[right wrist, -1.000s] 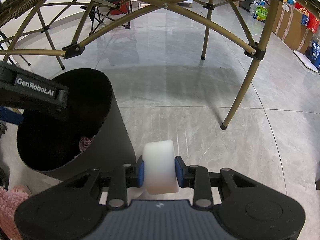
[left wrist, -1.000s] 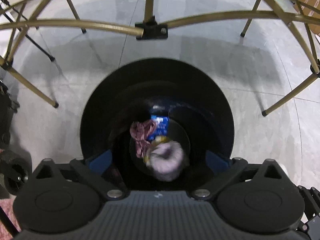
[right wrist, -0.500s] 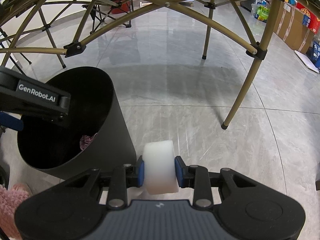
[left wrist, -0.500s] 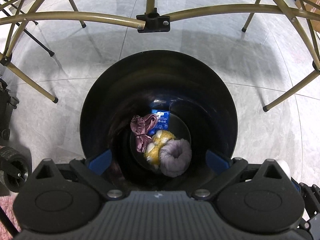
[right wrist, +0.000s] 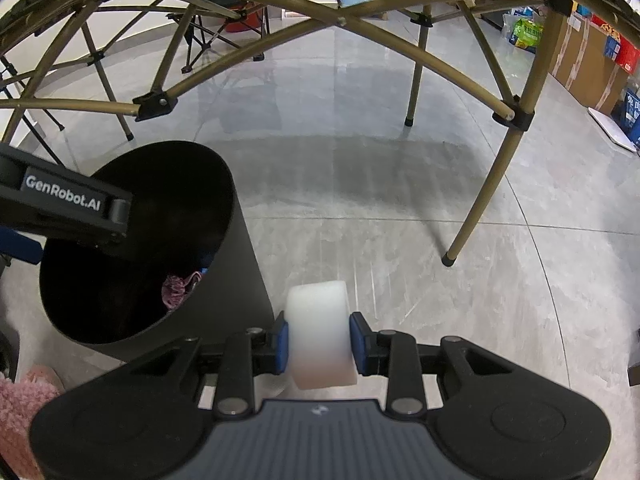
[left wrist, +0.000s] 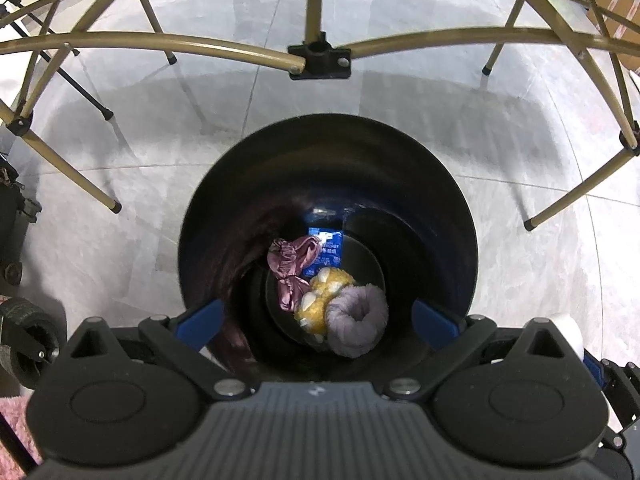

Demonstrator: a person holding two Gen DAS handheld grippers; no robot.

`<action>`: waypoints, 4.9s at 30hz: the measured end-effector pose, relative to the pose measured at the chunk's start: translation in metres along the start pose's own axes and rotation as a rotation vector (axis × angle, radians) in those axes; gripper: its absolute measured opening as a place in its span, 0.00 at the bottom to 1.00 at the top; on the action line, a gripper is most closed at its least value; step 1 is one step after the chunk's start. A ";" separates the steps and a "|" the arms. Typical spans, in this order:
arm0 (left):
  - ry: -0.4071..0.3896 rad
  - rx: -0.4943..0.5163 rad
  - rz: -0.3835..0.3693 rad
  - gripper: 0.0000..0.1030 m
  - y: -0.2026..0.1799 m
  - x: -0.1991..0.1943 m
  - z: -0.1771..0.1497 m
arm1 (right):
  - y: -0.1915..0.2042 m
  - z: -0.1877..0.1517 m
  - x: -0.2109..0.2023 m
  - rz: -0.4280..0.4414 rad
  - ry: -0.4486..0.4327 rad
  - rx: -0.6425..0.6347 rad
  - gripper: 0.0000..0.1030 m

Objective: Collect trash
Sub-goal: 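Move the right gripper over the bin and release the white foam roll, then move both tools back up over the table toward the remaining items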

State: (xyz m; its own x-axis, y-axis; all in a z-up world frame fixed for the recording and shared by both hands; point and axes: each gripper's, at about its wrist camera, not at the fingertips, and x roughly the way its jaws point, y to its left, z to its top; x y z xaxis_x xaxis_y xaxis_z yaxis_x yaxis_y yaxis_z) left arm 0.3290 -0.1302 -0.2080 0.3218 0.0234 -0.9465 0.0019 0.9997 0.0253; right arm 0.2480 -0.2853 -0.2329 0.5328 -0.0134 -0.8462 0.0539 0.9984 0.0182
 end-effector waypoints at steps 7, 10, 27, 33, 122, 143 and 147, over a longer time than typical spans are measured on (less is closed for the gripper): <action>-0.027 -0.019 0.001 1.00 0.017 -0.012 0.001 | 0.008 0.008 -0.007 0.004 -0.017 -0.006 0.29; -0.043 -0.034 -0.004 1.00 0.029 -0.018 0.001 | 0.014 0.014 -0.012 0.008 -0.030 -0.006 0.29; -0.109 -0.104 0.032 1.00 0.101 -0.042 -0.012 | 0.086 0.048 -0.029 0.076 -0.117 -0.089 0.29; -0.107 -0.148 0.061 1.00 0.134 -0.040 -0.018 | 0.115 0.051 -0.018 0.102 -0.082 -0.111 0.29; -0.105 -0.138 0.103 1.00 0.168 -0.031 -0.043 | 0.139 0.048 -0.001 0.154 0.095 -0.145 1.00; -0.339 -0.146 0.039 1.00 0.156 -0.104 -0.038 | 0.105 0.059 -0.062 0.178 -0.088 -0.102 1.00; -0.399 -0.146 0.036 1.00 0.149 -0.124 -0.031 | 0.097 0.071 -0.083 0.191 -0.184 -0.104 1.00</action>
State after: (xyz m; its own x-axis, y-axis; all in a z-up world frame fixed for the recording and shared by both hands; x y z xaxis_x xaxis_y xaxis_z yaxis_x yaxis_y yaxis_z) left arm 0.2604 0.0162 -0.0970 0.6608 0.0818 -0.7461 -0.1413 0.9898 -0.0167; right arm 0.2692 -0.1913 -0.1227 0.6699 0.1749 -0.7215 -0.1438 0.9840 0.1051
